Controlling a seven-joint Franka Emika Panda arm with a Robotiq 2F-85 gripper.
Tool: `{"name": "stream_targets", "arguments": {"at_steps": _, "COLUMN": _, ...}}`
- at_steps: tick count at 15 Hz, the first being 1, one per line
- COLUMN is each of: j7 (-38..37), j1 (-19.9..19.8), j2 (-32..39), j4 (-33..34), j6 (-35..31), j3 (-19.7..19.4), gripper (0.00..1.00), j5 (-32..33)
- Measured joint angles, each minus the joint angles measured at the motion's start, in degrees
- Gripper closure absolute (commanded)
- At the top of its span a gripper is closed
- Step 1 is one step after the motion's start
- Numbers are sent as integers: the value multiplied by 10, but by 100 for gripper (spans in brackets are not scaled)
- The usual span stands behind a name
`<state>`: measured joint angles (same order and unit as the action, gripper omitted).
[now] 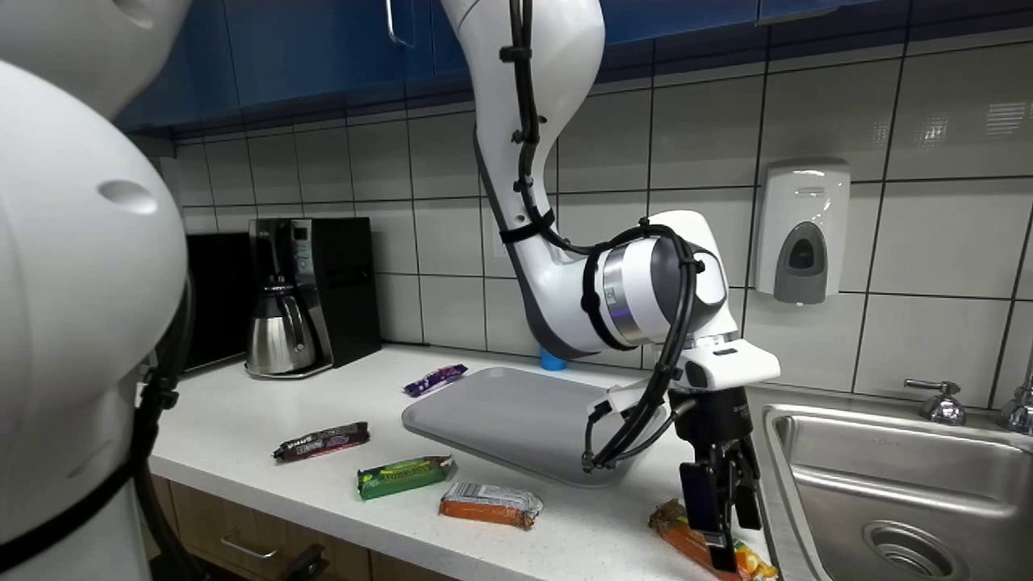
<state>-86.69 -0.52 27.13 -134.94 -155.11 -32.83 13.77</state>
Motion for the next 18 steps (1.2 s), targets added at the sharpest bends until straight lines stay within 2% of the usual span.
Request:
{"name": "stream_targets", "arguments": {"at_steps": 9, "j7": 0, "j1": 43, "j2": -44, "j4": -18, "j6": 5, "j3": -16, "gripper": 0, "j5": 6}}
{"name": "stream_targets", "arguments": {"at_steps": 15, "j7": -9, "j1": 88, "j2": -108, "j4": -47, "j6": 27, "j3": -14, "gripper": 0, "j5": 66}}
{"name": "stream_targets", "arguments": {"at_steps": 18, "j7": -12, "j1": 93, "j2": -149, "j4": -61, "j6": 46, "j3": 4, "gripper": 0, "j5": 102}}
